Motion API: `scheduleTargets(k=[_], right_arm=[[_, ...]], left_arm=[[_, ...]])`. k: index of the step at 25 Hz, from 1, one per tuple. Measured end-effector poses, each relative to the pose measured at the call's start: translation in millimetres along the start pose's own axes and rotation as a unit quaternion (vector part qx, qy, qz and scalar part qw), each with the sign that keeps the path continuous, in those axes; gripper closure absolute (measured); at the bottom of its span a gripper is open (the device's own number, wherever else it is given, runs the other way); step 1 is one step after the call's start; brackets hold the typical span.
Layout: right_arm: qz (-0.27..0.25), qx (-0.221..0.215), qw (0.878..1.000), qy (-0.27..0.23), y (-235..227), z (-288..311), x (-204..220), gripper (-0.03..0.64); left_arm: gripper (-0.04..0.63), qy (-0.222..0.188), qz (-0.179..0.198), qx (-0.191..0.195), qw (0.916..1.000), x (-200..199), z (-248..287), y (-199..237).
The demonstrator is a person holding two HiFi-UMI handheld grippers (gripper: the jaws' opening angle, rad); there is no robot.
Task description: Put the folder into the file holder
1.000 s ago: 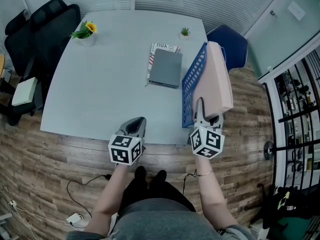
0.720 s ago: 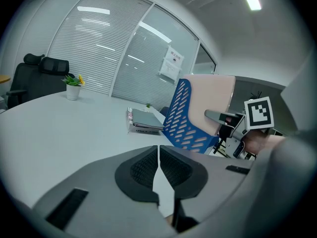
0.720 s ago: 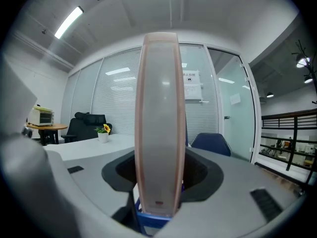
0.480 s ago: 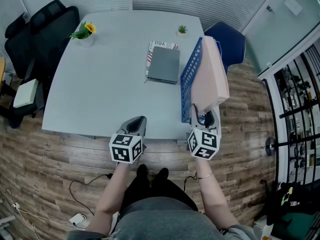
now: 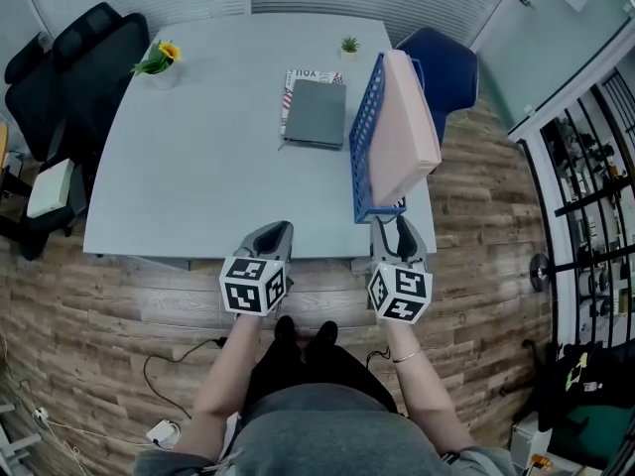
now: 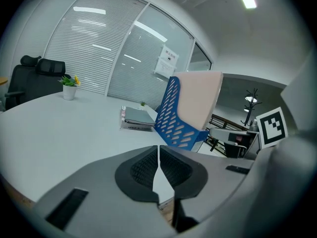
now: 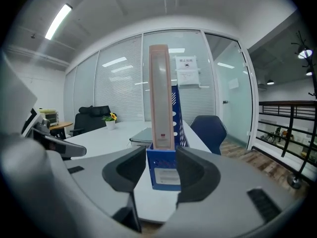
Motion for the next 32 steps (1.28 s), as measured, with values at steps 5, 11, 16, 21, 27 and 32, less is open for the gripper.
scheduleTargets(k=[5,11,16,21,27,32], right_arm=[[0.006,-0.008,0.999,0.038,1.2,-22.2,18.1,0.468],[0.019,-0.019,0.998,0.061,2.8,-41.7,29.1,0.520],[0.023,-0.014,0.997,0.066,-2.2,-55.4,31.5,0.578],[0.032,-0.017,0.996,0.076,-4.5,-67.0,36.6,0.611],[0.042,-0.016,0.995,0.090,-6.8,-78.0,43.5,0.612],[0.055,-0.014,0.993,0.103,-6.8,-85.4,47.9,0.613]], left_arm=[[0.565,0.003,0.003,0.006,1.0000,3.7,-3.4,-10.9],[0.565,0.005,0.008,0.007,0.9999,8.1,-5.4,-20.8],[0.565,0.005,0.012,0.008,0.9999,8.8,-6.7,-26.6],[0.565,0.007,0.018,0.012,0.9997,9.3,-8.8,-33.8],[0.565,0.013,0.025,0.014,0.9995,12.2,-10.9,-39.3],[0.565,0.011,0.031,0.011,0.9994,12.7,-15.1,-41.2]])
Point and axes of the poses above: the fingertips, and each gripper's own axes: z forward along the fingers, y to its left, x out of its underside, the point moved 3 cm from there along -z, backward along the fingers, and after that the axes turned 14 degrees about -y, right-handed, at the moved point
